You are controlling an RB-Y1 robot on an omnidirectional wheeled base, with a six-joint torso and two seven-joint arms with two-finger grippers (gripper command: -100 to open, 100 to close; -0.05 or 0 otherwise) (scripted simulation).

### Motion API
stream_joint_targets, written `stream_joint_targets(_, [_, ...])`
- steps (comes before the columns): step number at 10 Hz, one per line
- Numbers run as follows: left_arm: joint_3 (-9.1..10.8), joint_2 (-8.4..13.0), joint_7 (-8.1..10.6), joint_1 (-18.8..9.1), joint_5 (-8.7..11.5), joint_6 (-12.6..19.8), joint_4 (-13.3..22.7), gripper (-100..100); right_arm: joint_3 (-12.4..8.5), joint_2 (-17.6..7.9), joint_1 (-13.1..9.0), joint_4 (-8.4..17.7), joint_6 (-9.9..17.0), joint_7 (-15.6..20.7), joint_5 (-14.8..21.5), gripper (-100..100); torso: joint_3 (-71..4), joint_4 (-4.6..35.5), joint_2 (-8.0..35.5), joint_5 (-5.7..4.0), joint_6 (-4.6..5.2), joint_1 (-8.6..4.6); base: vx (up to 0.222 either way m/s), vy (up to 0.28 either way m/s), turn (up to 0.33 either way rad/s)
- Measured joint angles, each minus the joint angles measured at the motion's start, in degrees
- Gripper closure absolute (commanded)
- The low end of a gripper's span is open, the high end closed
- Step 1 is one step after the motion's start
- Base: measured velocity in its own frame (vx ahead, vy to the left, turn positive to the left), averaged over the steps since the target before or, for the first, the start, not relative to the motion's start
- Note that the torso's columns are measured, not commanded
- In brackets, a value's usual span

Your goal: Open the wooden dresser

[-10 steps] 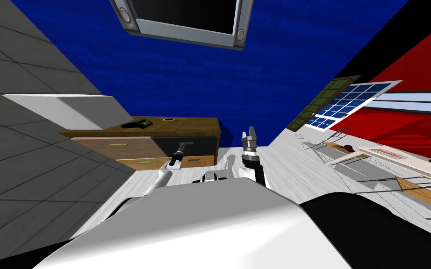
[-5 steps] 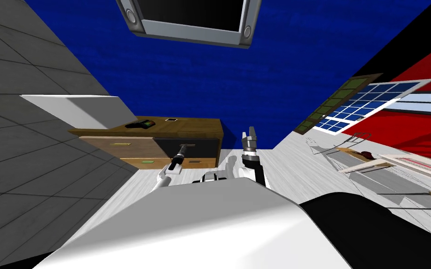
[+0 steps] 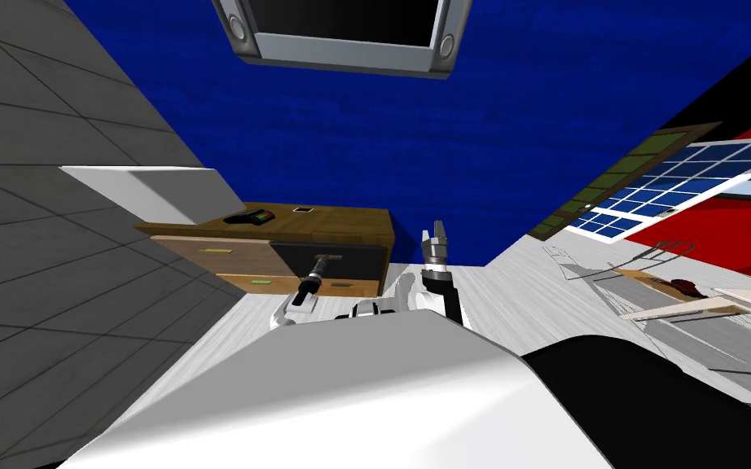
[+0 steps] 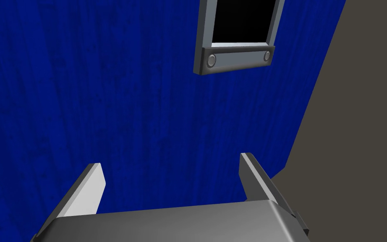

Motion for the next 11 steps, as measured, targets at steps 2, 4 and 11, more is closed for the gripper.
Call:
stream_joint_targets(2, [-0.71,-0.5,0.65,3.2,-1.4,0.3,-3.6,100,0.0,0.0,0.0,0.0,0.0,0.0,0.0,0,0.0,0.0,0.0,0.01,0.00,-0.01,0.086,0.006,0.121])
stream_joint_targets(4, [-1.32,-0.6,1.36,6.5,-2.2,0.9,-7.7,100,0.0,0.0,0.0,0.0,0.0,0.0,0.0,0,0.1,0.1,0.1,-0.03,0.07,-0.11,0.063,-0.009,0.067])
stream_joint_targets(11, [-3.54,-1.4,4.12,15.7,-6.3,2.7,-18.2,100,0.0,0.0,0.0,0.0,0.0,0.0,0.0,0,0.3,0.3,0.5,-0.14,0.21,-0.38,0.049,-0.005,0.047])
